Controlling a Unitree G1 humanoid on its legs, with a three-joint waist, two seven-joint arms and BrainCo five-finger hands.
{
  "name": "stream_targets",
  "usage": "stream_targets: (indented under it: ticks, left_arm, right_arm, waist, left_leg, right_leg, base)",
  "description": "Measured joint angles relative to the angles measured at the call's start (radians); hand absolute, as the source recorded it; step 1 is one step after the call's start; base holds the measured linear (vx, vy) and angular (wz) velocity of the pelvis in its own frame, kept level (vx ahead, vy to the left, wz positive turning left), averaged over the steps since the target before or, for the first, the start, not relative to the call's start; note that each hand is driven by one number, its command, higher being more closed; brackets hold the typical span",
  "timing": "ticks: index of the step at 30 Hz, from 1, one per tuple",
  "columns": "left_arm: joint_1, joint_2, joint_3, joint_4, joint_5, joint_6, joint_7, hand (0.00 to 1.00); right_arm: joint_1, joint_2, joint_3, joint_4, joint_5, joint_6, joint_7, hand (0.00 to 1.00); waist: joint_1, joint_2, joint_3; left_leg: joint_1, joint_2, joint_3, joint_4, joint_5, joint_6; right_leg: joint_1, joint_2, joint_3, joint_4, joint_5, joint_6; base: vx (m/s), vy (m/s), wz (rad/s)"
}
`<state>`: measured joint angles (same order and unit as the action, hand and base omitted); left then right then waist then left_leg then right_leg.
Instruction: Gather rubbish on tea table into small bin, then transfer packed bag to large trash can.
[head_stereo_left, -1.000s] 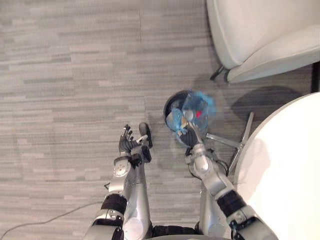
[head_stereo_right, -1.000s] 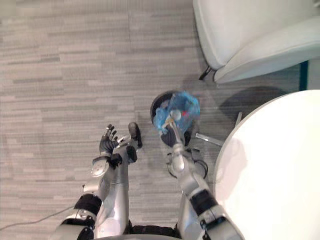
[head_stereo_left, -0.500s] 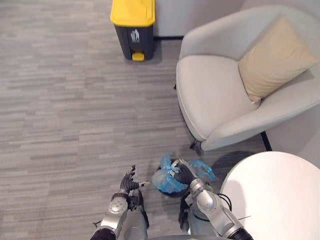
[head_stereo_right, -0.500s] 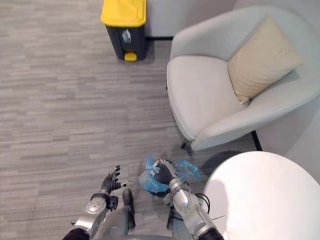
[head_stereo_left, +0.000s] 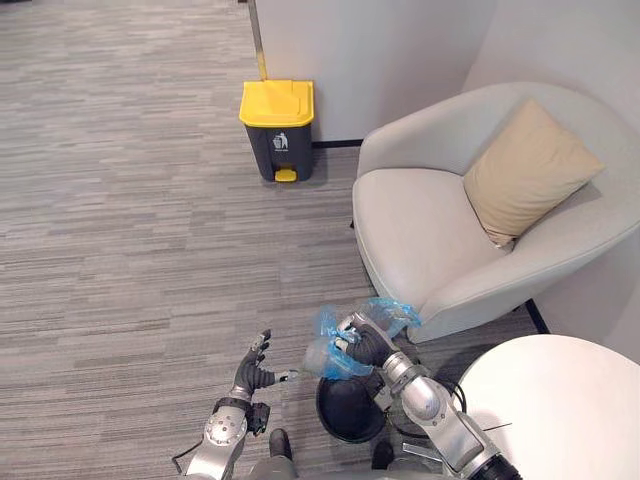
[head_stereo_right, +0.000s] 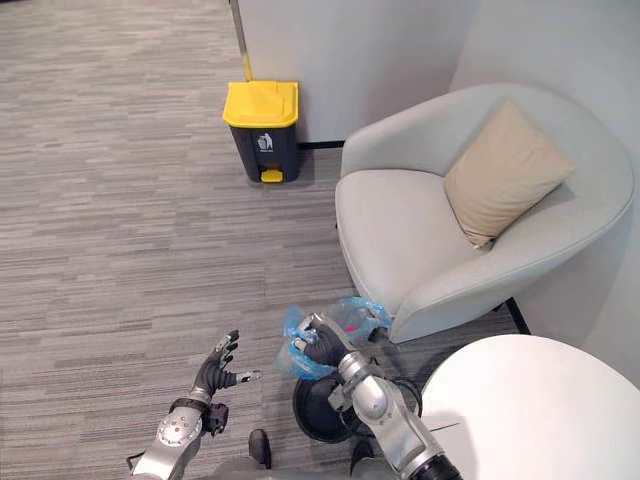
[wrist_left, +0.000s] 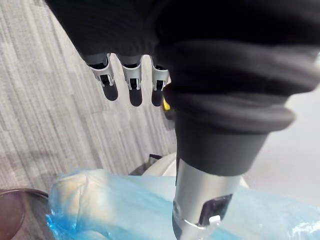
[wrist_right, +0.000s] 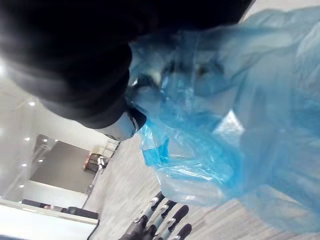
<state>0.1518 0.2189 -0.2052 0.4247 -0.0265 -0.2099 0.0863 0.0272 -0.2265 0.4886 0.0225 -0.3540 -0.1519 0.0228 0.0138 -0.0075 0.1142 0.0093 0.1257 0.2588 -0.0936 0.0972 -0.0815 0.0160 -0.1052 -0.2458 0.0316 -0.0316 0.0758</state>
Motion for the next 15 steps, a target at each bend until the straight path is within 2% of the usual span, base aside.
stream_targets:
  ticks: [4, 6, 10, 15]
  left_arm:
    - [0.033, 0.003, 0.001, -0.213, 0.002, -0.012, 0.001, 0.00]
    - [0.032, 0.009, 0.002, -0.295, 0.022, -0.043, 0.001, 0.00]
    - [0.019, 0.019, -0.005, -0.321, 0.068, -0.059, 0.001, 0.00]
    - [-0.024, 0.044, -0.082, -0.359, 0.125, -0.073, -0.020, 0.00]
  right_arm:
    - [-0.051, -0.020, 0.003, -0.017, 0.040, -0.003, 0.003, 1.00]
    - [-0.080, -0.024, 0.007, -0.017, 0.076, -0.003, 0.003, 1.00]
    - [-0.120, -0.047, 0.054, -0.017, 0.111, -0.005, 0.005, 1.00]
    - [-0.163, -0.065, 0.082, -0.017, 0.132, -0.021, 0.029, 1.00]
  waist:
    - [0.003, -0.001, -0.002]
    - [0.003, 0.001, -0.011]
    - [0.001, 0.008, -0.026]
    - [0.001, 0.010, -0.029]
  left_leg:
    - [0.005, -0.003, -0.005, -0.001, 0.000, 0.001]
    - [0.005, -0.005, -0.006, -0.001, 0.001, 0.002]
    - [0.017, -0.005, -0.006, 0.000, 0.002, 0.002]
    - [0.023, -0.004, -0.008, -0.001, 0.002, 0.003]
  right_leg:
    - [0.003, -0.002, -0.001, 0.000, 0.001, 0.001]
    - [0.004, -0.002, -0.001, 0.000, 0.003, 0.001]
    - [0.018, -0.001, 0.000, 0.000, 0.004, 0.000]
    - [0.023, -0.001, 0.002, 0.000, 0.004, 0.000]
  base:
    - [-0.03, 0.016, 0.02]
    - [0.00, 0.000, 0.00]
    - [0.04, 0.002, -0.02]
    - [0.00, 0.000, 0.00]
